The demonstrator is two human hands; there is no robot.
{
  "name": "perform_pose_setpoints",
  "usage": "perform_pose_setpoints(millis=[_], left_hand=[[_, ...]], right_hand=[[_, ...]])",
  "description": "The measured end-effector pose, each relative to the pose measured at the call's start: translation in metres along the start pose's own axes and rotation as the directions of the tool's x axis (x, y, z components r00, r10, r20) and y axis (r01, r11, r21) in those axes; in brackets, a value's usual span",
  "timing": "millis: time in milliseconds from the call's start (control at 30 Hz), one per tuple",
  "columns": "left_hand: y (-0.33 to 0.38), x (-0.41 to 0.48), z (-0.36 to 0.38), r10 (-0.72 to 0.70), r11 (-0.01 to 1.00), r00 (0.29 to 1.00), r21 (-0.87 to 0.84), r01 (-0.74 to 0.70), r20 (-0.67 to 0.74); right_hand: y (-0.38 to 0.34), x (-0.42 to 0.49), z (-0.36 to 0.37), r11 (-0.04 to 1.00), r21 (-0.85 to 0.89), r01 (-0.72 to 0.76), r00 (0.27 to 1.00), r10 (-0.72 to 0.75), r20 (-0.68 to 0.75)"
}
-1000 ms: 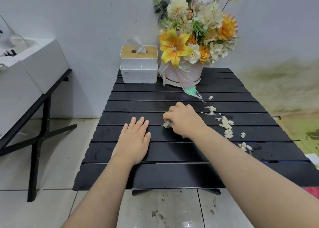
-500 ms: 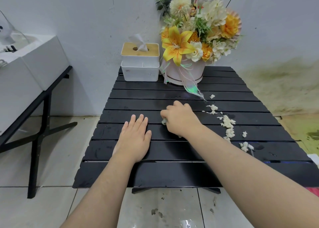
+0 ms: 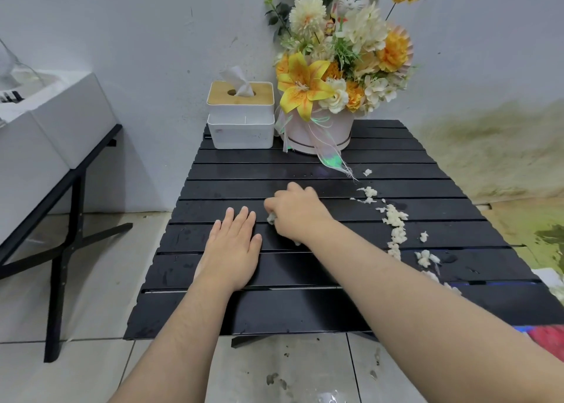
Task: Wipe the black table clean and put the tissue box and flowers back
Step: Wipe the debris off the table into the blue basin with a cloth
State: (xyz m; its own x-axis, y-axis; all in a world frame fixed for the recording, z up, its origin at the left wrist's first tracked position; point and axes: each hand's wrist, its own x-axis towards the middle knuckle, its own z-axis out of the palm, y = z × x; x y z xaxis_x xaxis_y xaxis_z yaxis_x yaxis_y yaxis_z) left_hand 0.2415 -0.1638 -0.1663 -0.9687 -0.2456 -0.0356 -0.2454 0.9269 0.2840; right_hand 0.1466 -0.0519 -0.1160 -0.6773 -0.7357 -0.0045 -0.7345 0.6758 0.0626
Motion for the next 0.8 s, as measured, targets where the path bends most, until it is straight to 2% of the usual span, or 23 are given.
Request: perform_pose_setpoints(millis=[133,267,367,467,533,600,667,733,800], left_hand=[[0.001,-0.001,-0.002,-0.003,1.0,1.0,-0.007,0.003,0.01],[0.0,-0.001,-0.002,0.003,1.0,1.0,-0.009,-0.002,0.013],[0.0,-0.001,-0.004,0.005,0.998,1.0,-0.063,-0.004,0.012],[0.002,-0.006,-0.013,-0.039,0.984,0.996,-0.176,0.026,-0.075],[0.012,-0.018,-0.014,-0.023,0.993,0.993,-0.114,0.01,-0.119],[0.028,-0.037,-0.007,0.039,0.998,0.993,-0.038,-0.043,-0.109],[0.041,-0.052,0.004,0.024,1.0,0.998,-0.009,-0.025,-0.049],[0.044,-0.056,0.012,-0.012,1.0,1.0,0.006,0.012,-0.026],[0.045,-0.054,0.012,-0.026,0.999,1.0,0.02,0.027,-0.017]], right_hand=[[0.012,-0.005,0.001,0.999,0.025,-0.032,0.999,0.032,0.004],[0.058,-0.027,0.005,0.981,0.095,-0.167,0.986,0.164,0.044],[0.083,-0.044,0.004,0.956,0.074,-0.284,0.958,0.279,0.065],[0.081,-0.063,0.002,0.881,0.244,-0.406,0.892,0.44,-0.102],[0.065,-0.078,0.003,0.818,0.407,-0.406,0.831,0.516,-0.208],[0.037,-0.095,0.01,0.822,0.449,-0.35,0.862,0.47,-0.188],[0.009,-0.112,0.025,0.917,0.32,-0.238,0.919,0.319,-0.231],[0.005,-0.12,0.036,0.969,0.19,-0.159,0.932,0.211,-0.296],[0.024,-0.121,0.045,0.972,0.162,-0.167,0.916,0.214,-0.339]])
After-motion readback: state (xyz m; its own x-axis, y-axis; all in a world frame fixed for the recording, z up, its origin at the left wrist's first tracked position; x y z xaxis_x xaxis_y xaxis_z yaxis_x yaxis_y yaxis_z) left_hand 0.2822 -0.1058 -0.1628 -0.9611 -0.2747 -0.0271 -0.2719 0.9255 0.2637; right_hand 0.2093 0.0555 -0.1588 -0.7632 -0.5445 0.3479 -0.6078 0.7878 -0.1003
